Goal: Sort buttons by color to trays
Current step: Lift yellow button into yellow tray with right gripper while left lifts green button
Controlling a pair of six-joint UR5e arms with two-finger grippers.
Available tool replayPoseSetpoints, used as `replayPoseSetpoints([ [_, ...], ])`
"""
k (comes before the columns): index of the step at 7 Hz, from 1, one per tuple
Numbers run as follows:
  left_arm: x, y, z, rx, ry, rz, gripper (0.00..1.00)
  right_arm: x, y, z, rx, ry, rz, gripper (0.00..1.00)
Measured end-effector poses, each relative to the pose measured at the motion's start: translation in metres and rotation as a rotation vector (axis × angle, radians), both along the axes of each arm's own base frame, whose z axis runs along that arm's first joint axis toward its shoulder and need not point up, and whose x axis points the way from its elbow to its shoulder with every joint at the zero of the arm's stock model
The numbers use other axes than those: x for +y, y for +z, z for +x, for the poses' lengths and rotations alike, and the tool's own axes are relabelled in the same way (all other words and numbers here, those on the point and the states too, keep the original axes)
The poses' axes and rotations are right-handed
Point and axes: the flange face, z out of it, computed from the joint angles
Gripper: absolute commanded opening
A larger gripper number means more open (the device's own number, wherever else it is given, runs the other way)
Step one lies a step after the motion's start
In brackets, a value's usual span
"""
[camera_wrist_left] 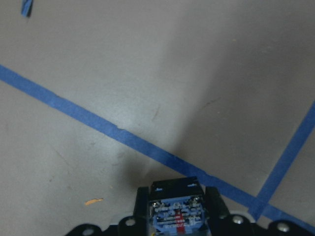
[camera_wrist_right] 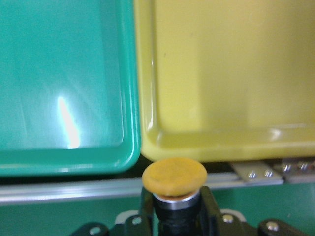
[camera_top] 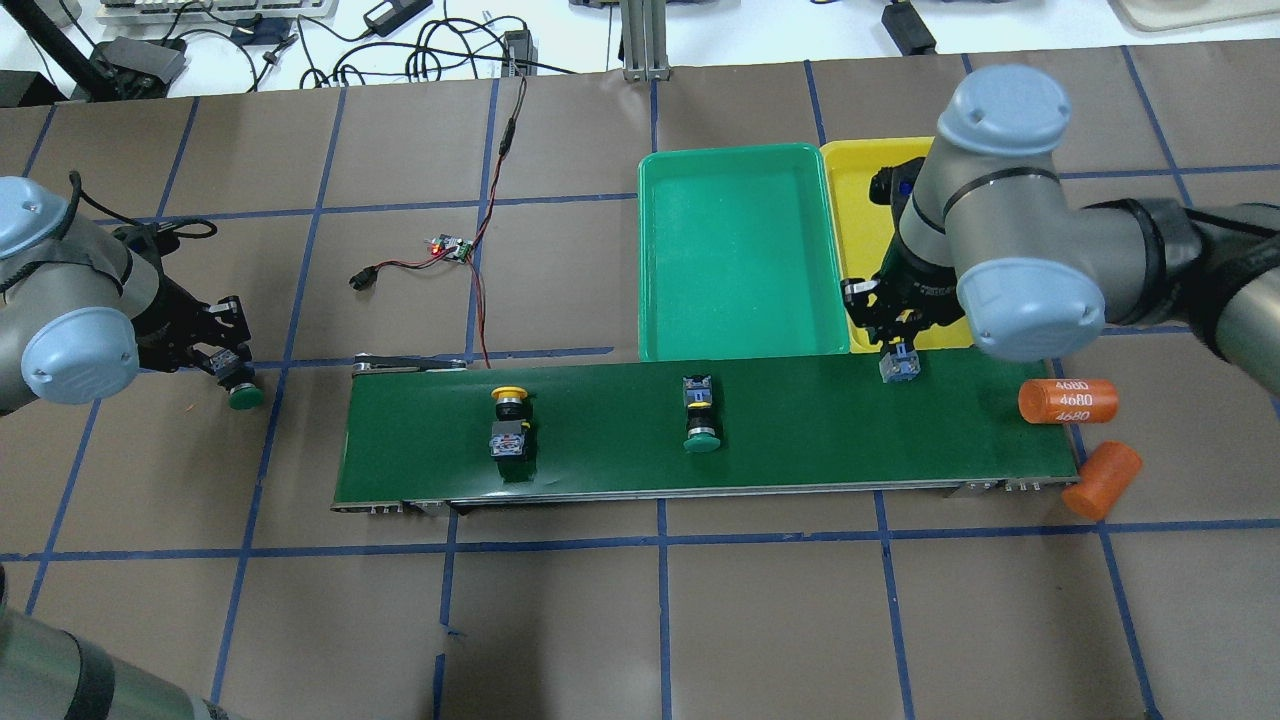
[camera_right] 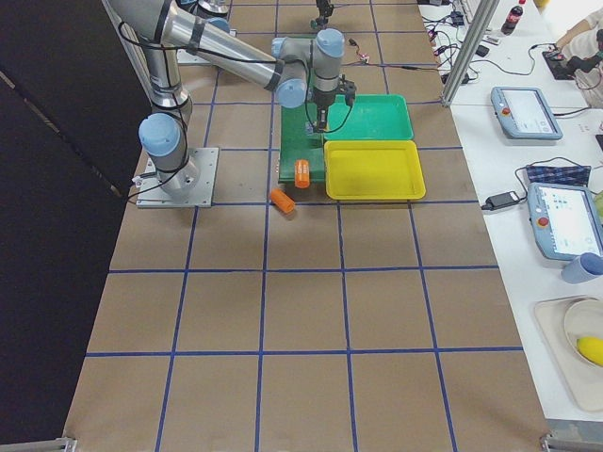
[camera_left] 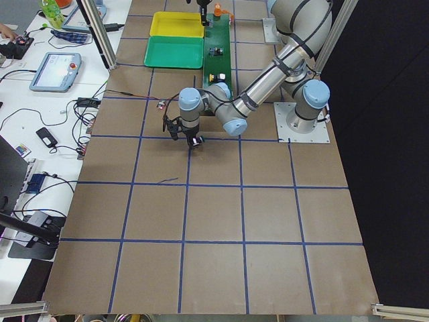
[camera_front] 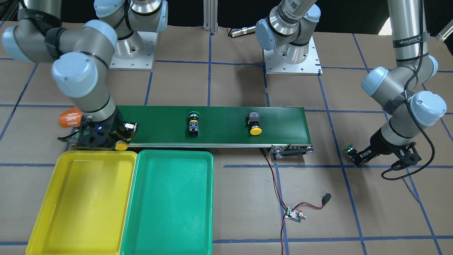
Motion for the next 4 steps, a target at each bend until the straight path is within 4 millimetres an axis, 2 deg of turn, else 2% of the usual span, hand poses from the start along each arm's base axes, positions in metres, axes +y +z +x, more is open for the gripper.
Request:
replayPoseSetpoints([
  [1,-0.010,0.021,-0.018,0.005,-0.061,-0.025,0.00,-0.044,0.008,-0.012,0.004,0.013,-0.018,0.05],
  [2,-0.017,0.046,-0.052,0.008,-0.130,-0.039,0.00,-0.079,0.014,-0.019,0.005,0.026,-0.036,0.31],
  [3,-0.016,0.067,-0.086,0.011,-0.192,-0.043,0.00,-0.100,0.018,-0.024,0.005,0.030,-0.052,0.94],
  [4,-0.006,0.081,-0.119,0.022,-0.261,-0.024,0.00,-0.108,0.018,-0.025,0.004,0.031,-0.057,1.00],
])
